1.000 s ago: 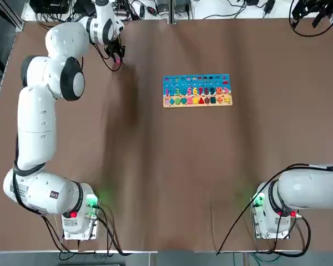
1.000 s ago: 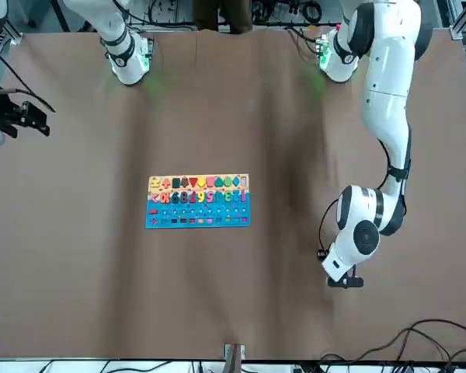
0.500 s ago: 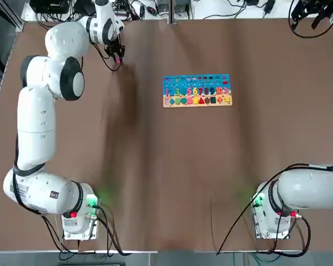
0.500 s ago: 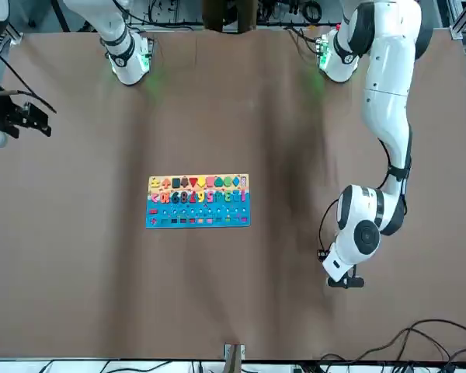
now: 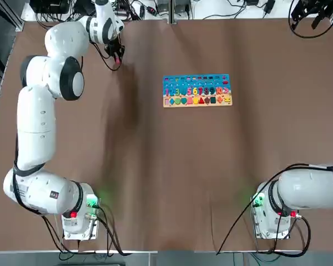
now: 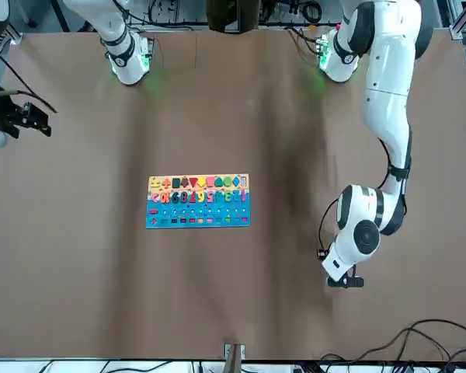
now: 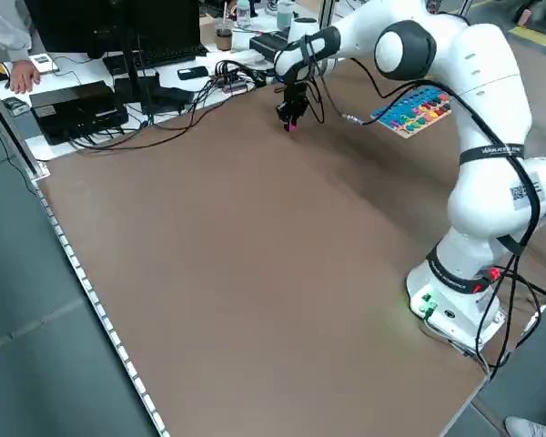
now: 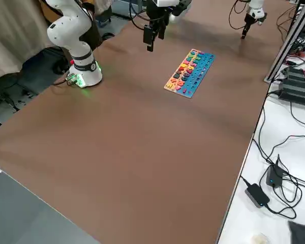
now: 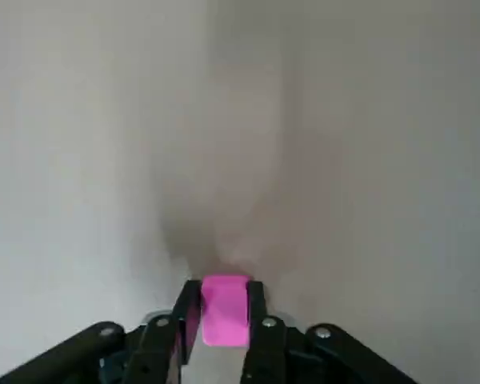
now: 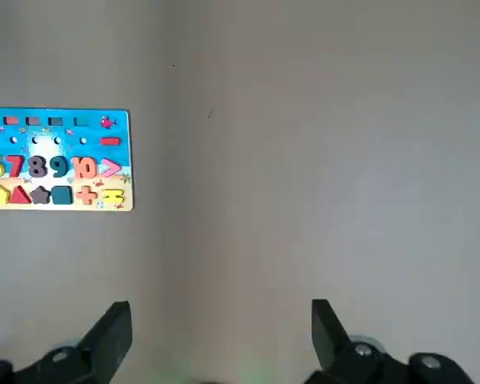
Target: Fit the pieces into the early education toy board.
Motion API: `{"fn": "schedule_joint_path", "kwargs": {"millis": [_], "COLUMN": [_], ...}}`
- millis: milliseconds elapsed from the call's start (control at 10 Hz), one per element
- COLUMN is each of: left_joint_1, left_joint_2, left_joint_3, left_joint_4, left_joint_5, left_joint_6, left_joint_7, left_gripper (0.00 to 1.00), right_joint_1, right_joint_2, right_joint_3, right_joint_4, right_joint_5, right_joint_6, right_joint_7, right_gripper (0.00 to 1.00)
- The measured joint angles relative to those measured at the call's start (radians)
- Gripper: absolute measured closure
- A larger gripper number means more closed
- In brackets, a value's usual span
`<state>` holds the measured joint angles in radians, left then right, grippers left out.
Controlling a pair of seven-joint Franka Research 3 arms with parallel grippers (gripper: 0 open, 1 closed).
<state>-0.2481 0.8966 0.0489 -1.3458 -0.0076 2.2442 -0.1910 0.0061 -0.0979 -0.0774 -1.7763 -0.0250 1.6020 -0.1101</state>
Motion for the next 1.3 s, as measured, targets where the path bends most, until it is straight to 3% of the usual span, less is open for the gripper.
{"fn": "schedule_joint_path", "kwargs": {"millis": [700, 1000, 1300], "left_joint_1": [-0.001, -0.015, -0.145], "left_joint_2": [-0.022, -0.086, -0.101], "left_joint_3": [-0.007, -0.070, -0.085], "left_joint_4": [-0.004, -0.005, -0.018], "left_joint_5": [0.000, 0.000, 0.000], "left_joint_6": [-0.010, -0.091, -0.111], "left_joint_7": [-0.001, -0.060, -0.218], "left_gripper": [0.74, 0.74, 0.74], "right_joint_1": [0.000, 0.000, 0.000], "right_joint_2": [0.000, 0.000, 0.000], "right_joint_3": [0.000, 0.000, 0.001], "right_joint_4": [0.000, 0.000, 0.000], "right_joint_5": [0.000, 0.000, 0.000], "right_joint_6": [0.000, 0.000, 0.000], "right_joint_7": [0.000, 0.000, 0.000], "right_gripper": [0.01, 0.01, 0.01]}}
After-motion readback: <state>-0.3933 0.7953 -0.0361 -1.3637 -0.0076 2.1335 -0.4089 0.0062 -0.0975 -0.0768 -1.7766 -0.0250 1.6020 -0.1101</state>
